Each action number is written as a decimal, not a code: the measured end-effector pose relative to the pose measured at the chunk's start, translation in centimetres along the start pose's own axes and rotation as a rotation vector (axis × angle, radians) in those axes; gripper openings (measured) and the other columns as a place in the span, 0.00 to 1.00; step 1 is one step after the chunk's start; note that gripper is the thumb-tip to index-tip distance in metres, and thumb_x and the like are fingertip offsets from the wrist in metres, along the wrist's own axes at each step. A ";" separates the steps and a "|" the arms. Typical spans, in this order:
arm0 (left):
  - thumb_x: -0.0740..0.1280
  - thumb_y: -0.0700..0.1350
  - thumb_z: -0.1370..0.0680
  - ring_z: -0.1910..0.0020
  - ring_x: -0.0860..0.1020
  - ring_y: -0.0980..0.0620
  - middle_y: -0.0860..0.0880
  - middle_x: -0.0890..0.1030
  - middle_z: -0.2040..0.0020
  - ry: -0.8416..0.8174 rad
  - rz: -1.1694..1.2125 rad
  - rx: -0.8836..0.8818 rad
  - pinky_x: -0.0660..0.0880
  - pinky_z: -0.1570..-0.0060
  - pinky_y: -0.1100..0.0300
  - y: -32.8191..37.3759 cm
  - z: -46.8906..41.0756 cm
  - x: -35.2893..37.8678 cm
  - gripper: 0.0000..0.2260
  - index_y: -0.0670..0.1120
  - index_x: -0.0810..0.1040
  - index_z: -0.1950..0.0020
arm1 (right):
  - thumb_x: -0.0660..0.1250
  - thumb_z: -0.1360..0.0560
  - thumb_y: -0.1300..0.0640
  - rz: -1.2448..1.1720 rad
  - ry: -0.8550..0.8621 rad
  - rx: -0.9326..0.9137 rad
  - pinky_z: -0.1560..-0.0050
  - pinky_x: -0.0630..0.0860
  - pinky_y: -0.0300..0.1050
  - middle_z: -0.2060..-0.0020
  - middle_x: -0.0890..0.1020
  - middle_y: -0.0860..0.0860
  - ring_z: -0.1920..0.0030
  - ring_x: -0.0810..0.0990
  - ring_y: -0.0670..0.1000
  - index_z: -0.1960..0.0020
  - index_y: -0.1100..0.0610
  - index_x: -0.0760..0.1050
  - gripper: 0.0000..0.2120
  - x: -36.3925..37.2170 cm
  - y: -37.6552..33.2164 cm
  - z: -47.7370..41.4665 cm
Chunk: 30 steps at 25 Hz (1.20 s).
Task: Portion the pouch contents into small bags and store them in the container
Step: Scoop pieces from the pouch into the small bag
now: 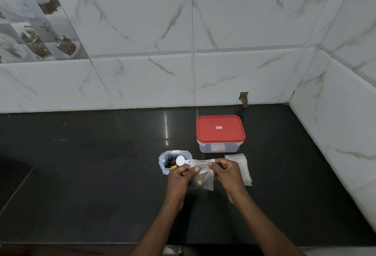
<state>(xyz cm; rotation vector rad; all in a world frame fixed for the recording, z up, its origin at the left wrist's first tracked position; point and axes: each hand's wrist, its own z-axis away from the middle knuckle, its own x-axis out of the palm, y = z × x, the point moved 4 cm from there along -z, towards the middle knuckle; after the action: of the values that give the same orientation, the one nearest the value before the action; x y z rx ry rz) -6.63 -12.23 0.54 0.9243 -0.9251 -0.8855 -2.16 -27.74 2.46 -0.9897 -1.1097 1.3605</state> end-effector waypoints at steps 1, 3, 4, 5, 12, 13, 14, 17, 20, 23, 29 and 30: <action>0.77 0.43 0.29 0.58 0.78 0.41 0.34 0.82 0.59 0.010 0.024 0.000 0.78 0.52 0.43 0.0 -0.1 0.1 0.12 0.34 0.83 0.55 | 0.71 0.28 0.62 -0.001 0.019 0.002 0.59 0.76 0.51 0.62 0.85 0.60 0.62 0.80 0.53 0.61 0.60 0.83 0.04 -0.3 0.0 -0.2; 0.76 0.40 0.27 0.57 0.77 0.41 0.35 0.81 0.58 0.022 0.075 -0.007 0.76 0.50 0.43 -0.2 -0.2 0.4 0.10 0.34 0.82 0.55 | 0.71 0.28 0.62 -0.004 0.025 0.004 0.59 0.74 0.50 0.64 0.83 0.59 0.63 0.78 0.52 0.62 0.60 0.82 0.04 -0.7 -0.1 -0.3; 0.76 0.40 0.27 0.57 0.77 0.41 0.36 0.81 0.59 0.027 0.081 -0.010 0.75 0.50 0.43 -0.3 -0.2 0.5 0.08 0.35 0.83 0.56 | 0.71 0.28 0.62 -0.012 0.007 0.005 0.58 0.74 0.48 0.64 0.83 0.58 0.63 0.78 0.51 0.61 0.60 0.82 0.04 -0.8 -0.3 -0.2; 0.76 0.41 0.28 0.58 0.76 0.41 0.37 0.81 0.60 0.022 0.076 -0.012 0.74 0.51 0.43 -0.3 -0.2 0.7 0.07 0.37 0.83 0.58 | 0.71 0.28 0.63 -0.025 -0.023 0.006 0.58 0.76 0.47 0.63 0.84 0.58 0.62 0.80 0.51 0.60 0.60 0.83 0.03 -0.7 -0.5 0.0; 0.72 0.35 0.25 0.64 0.78 0.46 0.40 0.81 0.62 0.030 0.085 -0.106 0.75 0.63 0.59 0.3 0.3 2.0 0.04 0.40 0.83 0.60 | 0.73 0.29 0.64 -0.045 -0.053 0.047 0.54 0.81 0.54 0.61 0.86 0.60 0.59 0.84 0.56 0.59 0.61 0.83 0.01 0.0 -0.8 0.4; 0.72 0.36 0.25 0.63 0.79 0.46 0.39 0.82 0.61 0.023 0.078 -0.111 0.76 0.62 0.58 0.4 0.3 2.1 0.03 0.39 0.84 0.59 | 0.73 0.30 0.65 -0.039 -0.045 0.054 0.54 0.81 0.54 0.61 0.86 0.60 0.59 0.84 0.57 0.59 0.61 0.83 0.01 0.1 -0.8 0.4; 0.72 0.36 0.25 0.62 0.79 0.45 0.39 0.82 0.61 0.019 0.067 -0.117 0.76 0.61 0.56 0.5 0.2 2.1 0.02 0.39 0.84 0.58 | 0.73 0.30 0.65 -0.034 -0.038 0.055 0.54 0.81 0.54 0.62 0.86 0.60 0.60 0.84 0.57 0.59 0.61 0.83 0.01 0.1 -0.8 0.3; 0.70 0.34 0.25 0.65 0.80 0.48 0.43 0.81 0.63 0.002 0.009 -0.144 0.78 0.65 0.58 1.1 0.4 2.2 0.04 0.40 0.83 0.59 | 0.72 0.30 0.64 -0.008 -0.048 0.042 0.54 0.80 0.53 0.62 0.85 0.59 0.60 0.83 0.55 0.61 0.61 0.82 0.02 0.1 -1.0 0.1; 0.68 0.34 0.25 0.65 0.81 0.49 0.44 0.80 0.65 -0.050 -0.060 -0.156 0.80 0.63 0.54 1.6 0.4 2.5 0.09 0.45 0.80 0.63 | 0.71 0.29 0.62 0.068 -0.073 0.054 0.54 0.79 0.49 0.62 0.85 0.55 0.58 0.82 0.53 0.59 0.59 0.83 0.02 0.0 -1.1 0.1; 0.67 0.33 0.25 0.64 0.81 0.49 0.46 0.79 0.66 -0.075 -0.111 -0.143 0.79 0.63 0.56 2.0 0.2 2.5 0.15 0.48 0.77 0.69 | 0.71 0.29 0.60 0.087 -0.080 0.086 0.53 0.80 0.51 0.61 0.85 0.53 0.54 0.83 0.55 0.58 0.58 0.83 0.02 0.0 -0.9 0.1; 0.67 0.31 0.27 0.67 0.74 0.50 0.44 0.76 0.69 -0.023 -0.174 0.012 0.72 0.66 0.61 2.6 -0.6 2.5 0.14 0.44 0.76 0.70 | 0.71 0.29 0.62 0.098 -0.074 0.039 0.57 0.78 0.46 0.61 0.84 0.59 0.61 0.81 0.51 0.58 0.62 0.82 0.03 0.5 -1.3 -0.4; 0.68 0.32 0.27 0.67 0.74 0.50 0.43 0.76 0.68 -0.007 -0.189 0.036 0.72 0.66 0.62 2.8 -0.7 2.4 0.11 0.42 0.77 0.68 | 0.72 0.29 0.61 0.094 -0.062 0.044 0.56 0.79 0.47 0.61 0.85 0.59 0.61 0.82 0.52 0.58 0.62 0.82 0.03 0.5 -1.2 -0.6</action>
<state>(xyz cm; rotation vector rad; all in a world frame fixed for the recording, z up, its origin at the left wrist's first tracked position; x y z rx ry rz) -4.55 -13.32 3.53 1.0525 -0.8712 -1.0357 -1.35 -27.16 3.46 -0.9835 -1.0861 1.4944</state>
